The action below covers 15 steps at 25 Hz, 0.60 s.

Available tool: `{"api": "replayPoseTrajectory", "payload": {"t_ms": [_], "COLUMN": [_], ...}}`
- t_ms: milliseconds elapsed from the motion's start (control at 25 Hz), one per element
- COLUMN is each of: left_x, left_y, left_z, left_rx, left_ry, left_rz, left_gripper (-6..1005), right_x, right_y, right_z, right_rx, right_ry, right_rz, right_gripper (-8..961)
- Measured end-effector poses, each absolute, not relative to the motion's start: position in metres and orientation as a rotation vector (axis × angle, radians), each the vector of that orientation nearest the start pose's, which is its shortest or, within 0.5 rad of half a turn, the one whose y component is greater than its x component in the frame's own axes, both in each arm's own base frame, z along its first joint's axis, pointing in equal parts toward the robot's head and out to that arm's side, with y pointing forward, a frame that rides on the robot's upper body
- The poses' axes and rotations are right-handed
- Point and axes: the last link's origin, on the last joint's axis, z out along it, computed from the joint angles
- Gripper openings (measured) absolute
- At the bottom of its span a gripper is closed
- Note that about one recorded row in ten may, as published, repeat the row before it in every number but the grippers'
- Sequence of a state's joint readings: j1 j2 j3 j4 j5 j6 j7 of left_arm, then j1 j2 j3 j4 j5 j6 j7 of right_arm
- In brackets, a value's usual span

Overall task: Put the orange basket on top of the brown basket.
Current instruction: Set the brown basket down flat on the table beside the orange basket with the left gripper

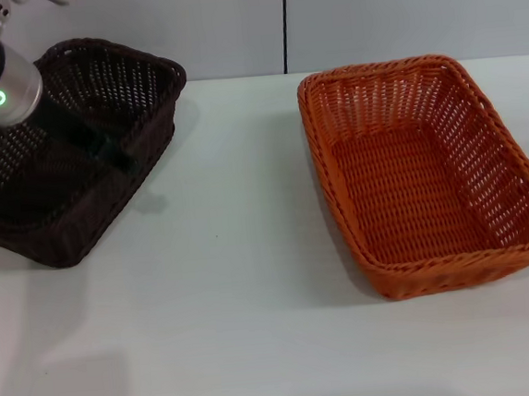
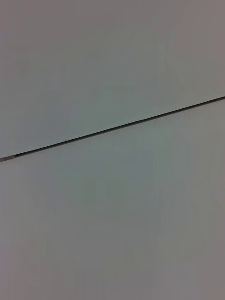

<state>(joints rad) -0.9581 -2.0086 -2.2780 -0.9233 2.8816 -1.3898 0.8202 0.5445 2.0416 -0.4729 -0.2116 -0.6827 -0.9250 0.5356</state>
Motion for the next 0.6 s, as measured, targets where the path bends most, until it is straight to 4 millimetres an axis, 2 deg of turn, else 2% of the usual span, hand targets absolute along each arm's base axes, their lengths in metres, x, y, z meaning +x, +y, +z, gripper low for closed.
{"api": "replayPoseTrajectory", "payload": {"t_ms": [120,320,600], "left_x": [-0.193,-0.2,-0.206], "left_y": [0.451,0.454,0.454], "left_z": [0.056,0.048,0.046], "left_rx": [-2.385,-2.315,-2.261], "left_ry": [-0.889,-0.903,-0.909], "left_rz": [0.435,0.426,0.482], "left_gripper": [862,846,631], "right_x": [0.372,0.372,0.373], "right_y": [0.38,0.381,0.381], "right_z": [0.09,0.09,0.09], "right_rx": [-1.218,-1.218,-1.213], "right_ry": [0.775,0.777,0.783], "right_rz": [0.753,0.745,0.742], "right_gripper": [717,717,717]}}
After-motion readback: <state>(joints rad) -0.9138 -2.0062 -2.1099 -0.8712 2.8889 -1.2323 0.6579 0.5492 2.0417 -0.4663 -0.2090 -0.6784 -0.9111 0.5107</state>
